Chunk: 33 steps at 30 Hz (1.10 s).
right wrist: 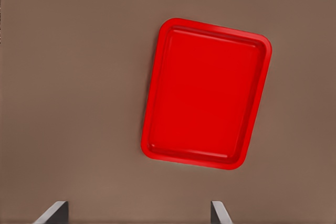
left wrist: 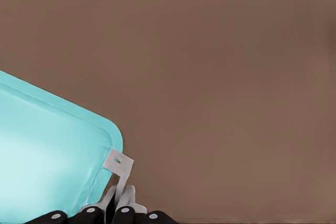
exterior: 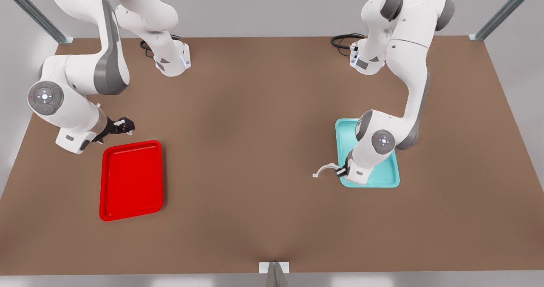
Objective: Take the drainage pipe clamp from the left arm, pass it to the right arm, and place it in the plate on the right side
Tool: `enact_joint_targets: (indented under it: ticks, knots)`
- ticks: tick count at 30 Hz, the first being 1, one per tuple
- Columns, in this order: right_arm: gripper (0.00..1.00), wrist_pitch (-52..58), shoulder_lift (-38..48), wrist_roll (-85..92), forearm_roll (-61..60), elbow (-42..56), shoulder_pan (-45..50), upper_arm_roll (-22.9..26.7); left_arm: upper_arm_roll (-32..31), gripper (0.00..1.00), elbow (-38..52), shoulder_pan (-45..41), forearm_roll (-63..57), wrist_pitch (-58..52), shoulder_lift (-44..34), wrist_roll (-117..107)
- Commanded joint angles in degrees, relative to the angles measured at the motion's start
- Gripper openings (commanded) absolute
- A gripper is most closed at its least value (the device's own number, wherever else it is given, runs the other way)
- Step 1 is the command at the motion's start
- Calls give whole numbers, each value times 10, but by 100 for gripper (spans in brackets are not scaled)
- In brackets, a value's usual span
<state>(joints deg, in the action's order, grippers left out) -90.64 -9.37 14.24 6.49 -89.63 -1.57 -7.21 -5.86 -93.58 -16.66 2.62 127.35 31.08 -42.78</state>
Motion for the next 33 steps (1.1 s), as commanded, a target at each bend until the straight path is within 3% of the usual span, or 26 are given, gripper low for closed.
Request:
enact_joint_targets:
  ticks: [1,6,11,15,23,33]
  knots:
    - [100,-16,-5,6,0,1,15,-2,0,21,53,-46,-1,-69,34,-208]
    - [100,-65,-69,47,-24,31,79,-4,0,21,229,-129,1,-150,131,-299]
    - [100,-92,-170,336,-99,95,129,-8,-7,21,277,-171,5,-114,159,-407]
    - [100,-198,-197,503,-116,97,148,-50,-6,21,376,-201,6,-185,206,-423]
    - [100,-256,-229,807,-165,89,148,-82,-6,21,384,-202,7,-166,221,-386]
    - [100,-323,-291,829,-202,89,169,-95,-6,21,385,-202,7,-162,221,-365]
